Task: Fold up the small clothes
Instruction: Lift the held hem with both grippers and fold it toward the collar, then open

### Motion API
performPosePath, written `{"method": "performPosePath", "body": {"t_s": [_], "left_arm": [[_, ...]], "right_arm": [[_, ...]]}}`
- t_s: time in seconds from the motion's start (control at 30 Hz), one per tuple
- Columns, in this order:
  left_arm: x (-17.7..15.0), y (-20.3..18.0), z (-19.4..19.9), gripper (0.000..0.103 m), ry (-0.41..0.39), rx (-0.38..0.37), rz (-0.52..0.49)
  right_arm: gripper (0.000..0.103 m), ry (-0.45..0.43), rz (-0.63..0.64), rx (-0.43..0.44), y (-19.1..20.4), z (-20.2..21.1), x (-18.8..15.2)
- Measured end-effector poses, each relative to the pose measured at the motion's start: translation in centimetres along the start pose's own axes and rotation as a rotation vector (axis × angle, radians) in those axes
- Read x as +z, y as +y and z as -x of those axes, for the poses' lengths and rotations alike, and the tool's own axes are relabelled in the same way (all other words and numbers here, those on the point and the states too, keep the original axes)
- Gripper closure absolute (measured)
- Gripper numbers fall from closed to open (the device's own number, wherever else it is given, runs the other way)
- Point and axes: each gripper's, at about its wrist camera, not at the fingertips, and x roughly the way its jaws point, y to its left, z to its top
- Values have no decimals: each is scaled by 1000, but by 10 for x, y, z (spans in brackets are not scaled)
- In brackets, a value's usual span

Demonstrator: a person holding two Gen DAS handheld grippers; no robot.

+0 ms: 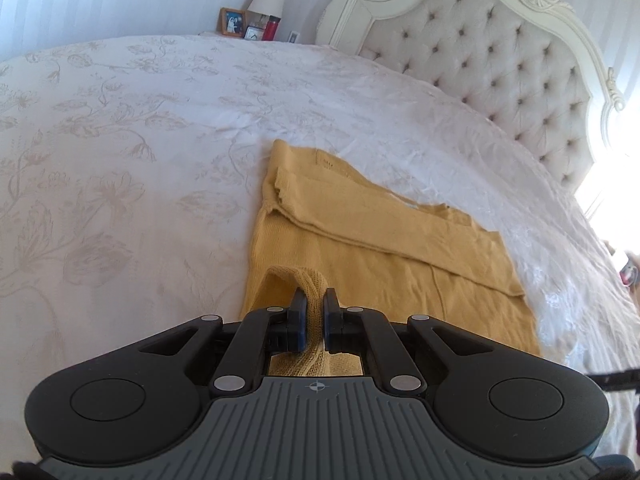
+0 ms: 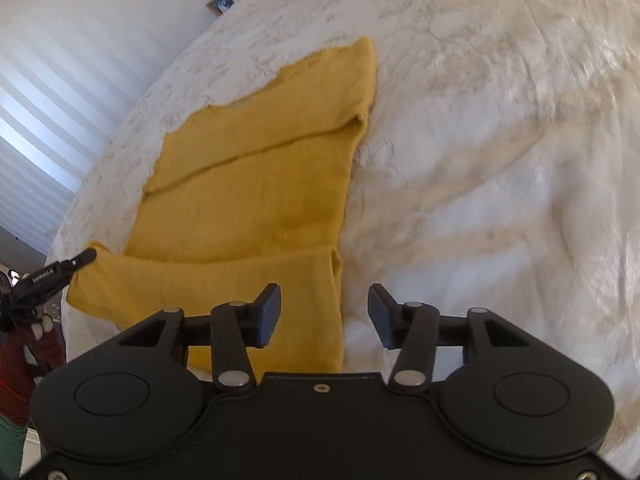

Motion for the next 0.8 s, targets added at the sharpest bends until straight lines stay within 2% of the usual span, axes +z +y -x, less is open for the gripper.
{"method": "performPosePath", "body": {"t_s": [0.1, 0.2, 0.23, 0.3, 0.37, 0.47, 0.6, 0.8], "left_arm": [[-1, 2, -2, 96, 9, 3, -3], [-1, 3, -4, 96, 20, 5, -6], [-1, 3, -5, 96, 25, 7, -6], [-2, 3, -7, 96, 30, 9, -7], [-2, 3, -7, 96, 28, 7, -8], [5, 0, -6, 96, 10, 0, -8], [23, -9, -5, 96, -33, -16, -10], [53, -24, -6, 96, -93, -26, -17]], "right_arm": [[46, 32, -20, 6, -9, -8, -16], [46, 25, -53, 52, -12, -10, -23], [50, 33, -55, 65, -11, -12, -24], [90, 54, -27, 89, -5, -16, -25], [90, 36, 7, 81, 6, -15, -21], [90, -52, 22, 87, 15, 1, -7], [90, -182, 13, 108, 25, 24, 25], [90, -332, -9, 84, 38, 37, 70]]}}
